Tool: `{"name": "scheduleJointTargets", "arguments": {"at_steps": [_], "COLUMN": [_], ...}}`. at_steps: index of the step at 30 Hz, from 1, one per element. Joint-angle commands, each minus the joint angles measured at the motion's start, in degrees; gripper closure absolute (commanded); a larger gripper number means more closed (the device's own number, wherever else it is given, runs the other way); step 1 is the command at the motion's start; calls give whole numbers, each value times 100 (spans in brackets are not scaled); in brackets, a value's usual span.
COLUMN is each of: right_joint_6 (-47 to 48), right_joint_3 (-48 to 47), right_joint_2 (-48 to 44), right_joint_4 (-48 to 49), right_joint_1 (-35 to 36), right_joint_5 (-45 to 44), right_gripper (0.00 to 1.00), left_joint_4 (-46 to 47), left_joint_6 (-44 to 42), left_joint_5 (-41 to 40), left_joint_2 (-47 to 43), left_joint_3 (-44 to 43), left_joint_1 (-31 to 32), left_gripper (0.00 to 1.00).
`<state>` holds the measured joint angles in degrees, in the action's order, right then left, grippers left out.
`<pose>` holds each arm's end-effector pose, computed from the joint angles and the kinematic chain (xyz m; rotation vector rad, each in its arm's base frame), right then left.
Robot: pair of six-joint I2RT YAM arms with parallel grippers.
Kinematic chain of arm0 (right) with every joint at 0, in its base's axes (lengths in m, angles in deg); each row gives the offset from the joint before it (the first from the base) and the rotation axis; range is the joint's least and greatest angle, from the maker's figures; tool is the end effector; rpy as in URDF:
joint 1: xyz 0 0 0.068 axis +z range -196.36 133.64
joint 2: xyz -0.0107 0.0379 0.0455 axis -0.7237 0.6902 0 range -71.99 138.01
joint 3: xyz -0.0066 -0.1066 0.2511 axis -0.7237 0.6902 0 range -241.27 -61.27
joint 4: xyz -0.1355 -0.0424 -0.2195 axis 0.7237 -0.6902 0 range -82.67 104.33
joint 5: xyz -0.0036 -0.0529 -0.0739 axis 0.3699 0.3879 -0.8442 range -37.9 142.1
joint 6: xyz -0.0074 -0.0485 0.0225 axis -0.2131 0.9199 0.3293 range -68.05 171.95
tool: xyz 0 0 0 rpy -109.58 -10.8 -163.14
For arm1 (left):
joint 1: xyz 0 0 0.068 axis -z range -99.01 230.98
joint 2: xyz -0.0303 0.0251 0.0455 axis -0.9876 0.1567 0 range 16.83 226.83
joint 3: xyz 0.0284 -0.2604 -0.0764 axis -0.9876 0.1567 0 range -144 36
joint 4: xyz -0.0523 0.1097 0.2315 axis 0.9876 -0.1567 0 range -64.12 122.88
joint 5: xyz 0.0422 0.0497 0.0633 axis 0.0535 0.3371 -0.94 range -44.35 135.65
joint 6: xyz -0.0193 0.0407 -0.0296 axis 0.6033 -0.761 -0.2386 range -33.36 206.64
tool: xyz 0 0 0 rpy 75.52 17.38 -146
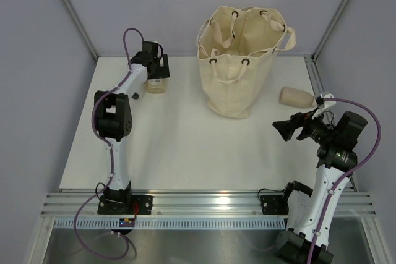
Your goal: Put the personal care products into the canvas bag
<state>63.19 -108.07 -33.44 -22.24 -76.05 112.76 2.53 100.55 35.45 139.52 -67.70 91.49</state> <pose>0.1264 -0.0364 0.3291 -0.3215 1.8173 0.5911 0.4779 -0.0822 0.2301 -0.1514 2.4090 0.0215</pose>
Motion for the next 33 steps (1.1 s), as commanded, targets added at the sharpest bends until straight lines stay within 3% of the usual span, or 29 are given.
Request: {"name": "scheduleJointTargets", "arguments": {"at_steps": [1,11,22,28,31,32,33], "right_joint_6": [-87,-149,-272,-281,-307,-316,-307], "right_joint_3": [-83,-65,-30,-4,5,-4,-4], "right_joint_2": [-48,-137,-189,-277,-295,-295,-295], "right_joint_4": [247,283,380,379,414,406,406], "right_joint_1": [-37,-72,-160,-204,-221,-230,-239], "right_joint_5": [121,182,332,358,385,385,385], "right_gripper": [1,0,0,1,0,1,1], "left_joint_4": [107,-507,-1456,-1509,-1527,-1431,-1369], "left_joint_6": [-178,-293,340,560,490,464,446], "left_joint_5": [-457,201,860,984,984,1150,1195], "left_joint_2": [333,1784,2267,2224,2101,2049,1891], "left_joint_3": [-721,-2574,-2612,-2277,-2208,-2146,-1963], "left_joint_1": [-4,-153,-330,-260,-215,-215,-215], "left_gripper": [1,1,1,3,17,25,41]}}
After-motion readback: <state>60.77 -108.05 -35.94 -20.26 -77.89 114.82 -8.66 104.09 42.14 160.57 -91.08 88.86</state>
